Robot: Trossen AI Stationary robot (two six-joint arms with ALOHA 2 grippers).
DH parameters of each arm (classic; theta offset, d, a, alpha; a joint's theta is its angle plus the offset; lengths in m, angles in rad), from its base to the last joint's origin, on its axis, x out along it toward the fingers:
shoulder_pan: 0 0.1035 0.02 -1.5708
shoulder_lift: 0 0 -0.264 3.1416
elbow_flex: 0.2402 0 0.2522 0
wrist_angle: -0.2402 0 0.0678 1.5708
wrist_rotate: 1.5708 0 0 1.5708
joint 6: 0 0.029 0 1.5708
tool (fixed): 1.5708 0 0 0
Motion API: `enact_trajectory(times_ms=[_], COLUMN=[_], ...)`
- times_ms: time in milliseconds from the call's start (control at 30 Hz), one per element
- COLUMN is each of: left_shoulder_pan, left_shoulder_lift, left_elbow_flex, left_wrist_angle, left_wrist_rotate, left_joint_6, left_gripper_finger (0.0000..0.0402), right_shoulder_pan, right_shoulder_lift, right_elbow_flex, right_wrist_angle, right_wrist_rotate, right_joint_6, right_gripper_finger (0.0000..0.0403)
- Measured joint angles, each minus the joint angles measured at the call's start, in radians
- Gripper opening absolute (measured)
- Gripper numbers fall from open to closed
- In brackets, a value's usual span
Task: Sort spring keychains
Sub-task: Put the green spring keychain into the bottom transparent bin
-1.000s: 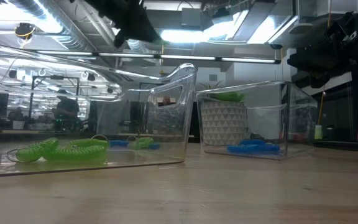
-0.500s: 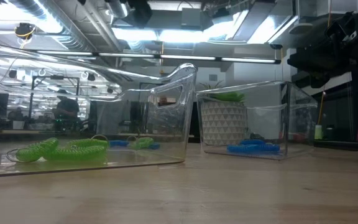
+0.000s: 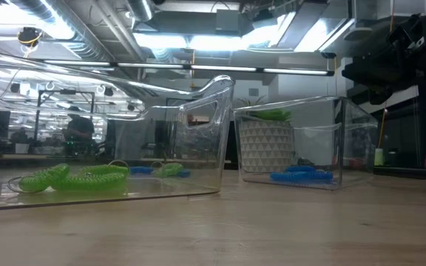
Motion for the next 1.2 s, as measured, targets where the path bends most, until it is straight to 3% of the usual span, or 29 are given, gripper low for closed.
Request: enact_trajectory(times_ms=[300, 533, 1200], left_shoulder_pan=[-0.100, -0.148, -0.159], left_shoulder_lift=[0.000, 0.001, 0.039], left_elbow_flex=[0.000, 0.000, -0.001], left_wrist_angle=[-0.115, -0.202, -0.426], left_wrist_rotate=[0.002, -0.052, -0.105], left_joint_6=[0.002, 0.026, 0.115], left_gripper_finger=[0.0022, 0.0022, 0.0022], right_shoulder_pan=[0.000, 0.000, 0.000], right_shoulder_lift=[0.000, 0.000, 0.000], right_elbow_flex=[0.000, 0.000, 0.000], right_wrist_angle=[0.000, 0.000, 0.000], right_wrist_rotate=[0.000, 0.000, 0.000], right_joint_6=[0.000, 0.000, 0.000], right_gripper_finger=[0.0067, 0.0067, 0.0067])
